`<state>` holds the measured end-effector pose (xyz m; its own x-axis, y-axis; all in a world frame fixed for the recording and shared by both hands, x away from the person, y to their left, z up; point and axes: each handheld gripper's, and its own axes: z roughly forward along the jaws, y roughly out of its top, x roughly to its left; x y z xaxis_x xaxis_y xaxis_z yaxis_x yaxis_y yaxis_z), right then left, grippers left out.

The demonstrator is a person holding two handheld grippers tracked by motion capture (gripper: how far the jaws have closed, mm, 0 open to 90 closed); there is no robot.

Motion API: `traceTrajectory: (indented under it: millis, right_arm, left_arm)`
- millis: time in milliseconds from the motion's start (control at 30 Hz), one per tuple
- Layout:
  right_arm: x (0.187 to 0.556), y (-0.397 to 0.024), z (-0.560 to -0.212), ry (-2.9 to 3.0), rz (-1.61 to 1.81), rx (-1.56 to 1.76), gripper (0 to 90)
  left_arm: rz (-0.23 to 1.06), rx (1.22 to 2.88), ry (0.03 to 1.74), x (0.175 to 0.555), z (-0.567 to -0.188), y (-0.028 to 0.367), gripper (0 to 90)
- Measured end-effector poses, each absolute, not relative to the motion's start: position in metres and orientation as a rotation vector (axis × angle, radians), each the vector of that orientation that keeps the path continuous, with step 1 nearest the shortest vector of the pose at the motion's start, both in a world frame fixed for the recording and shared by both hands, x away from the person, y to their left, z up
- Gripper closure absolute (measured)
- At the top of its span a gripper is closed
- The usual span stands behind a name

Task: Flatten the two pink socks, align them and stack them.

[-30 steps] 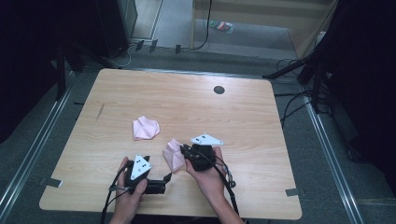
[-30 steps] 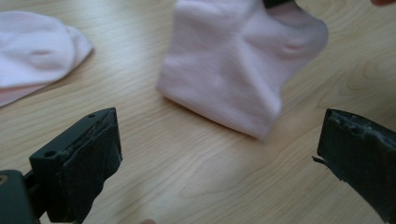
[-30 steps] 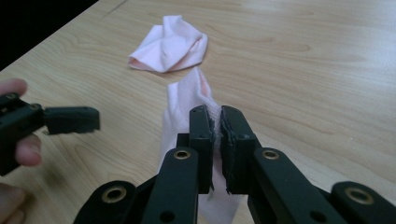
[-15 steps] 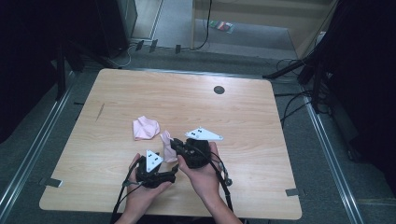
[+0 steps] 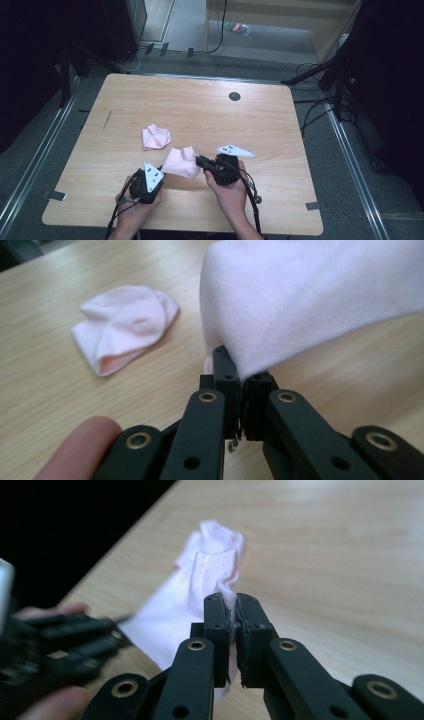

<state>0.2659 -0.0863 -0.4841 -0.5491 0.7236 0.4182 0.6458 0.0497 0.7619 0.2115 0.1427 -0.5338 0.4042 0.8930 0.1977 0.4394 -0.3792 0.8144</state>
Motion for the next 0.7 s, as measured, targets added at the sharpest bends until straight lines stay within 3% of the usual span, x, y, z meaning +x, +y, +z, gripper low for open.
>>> traceTrajectory:
  millis: [133, 200, 367, 467, 533, 700]
  right_arm:
    - [0.264, -0.095, -0.507, 2.230, 1.457, 1.475, 85.6]
    - [0.265, -0.109, -0.524, 2.210, 1.424, 1.531, 85.6]
    - [0.269, -0.128, -0.534, 2.217, 1.381, 1.553, 85.5]
    - [0.274, -0.141, -0.537, 2.217, 1.357, 1.556, 83.2]
    - [0.276, -0.149, -0.536, 2.194, 1.368, 1.554, 69.9]
    - [0.276, -0.155, -0.531, 2.157, 1.384, 1.516, 63.6]
  left_arm:
    - [0.749, 2.026, 1.096, 0.210, -0.539, 0.141, 79.5]
    - [0.657, 2.087, 1.049, 0.210, -0.542, 0.141, 65.8]
    - [0.548, 2.089, 0.978, 0.207, -0.540, 0.151, 44.0]
    - [0.442, 2.007, 0.976, 0.210, -0.537, 0.167, 39.9]
    - [0.372, 1.892, 1.037, 0.217, -0.534, 0.178, 39.8]
    - [0.381, 1.820, 1.155, 0.233, -0.533, 0.173, 47.6]
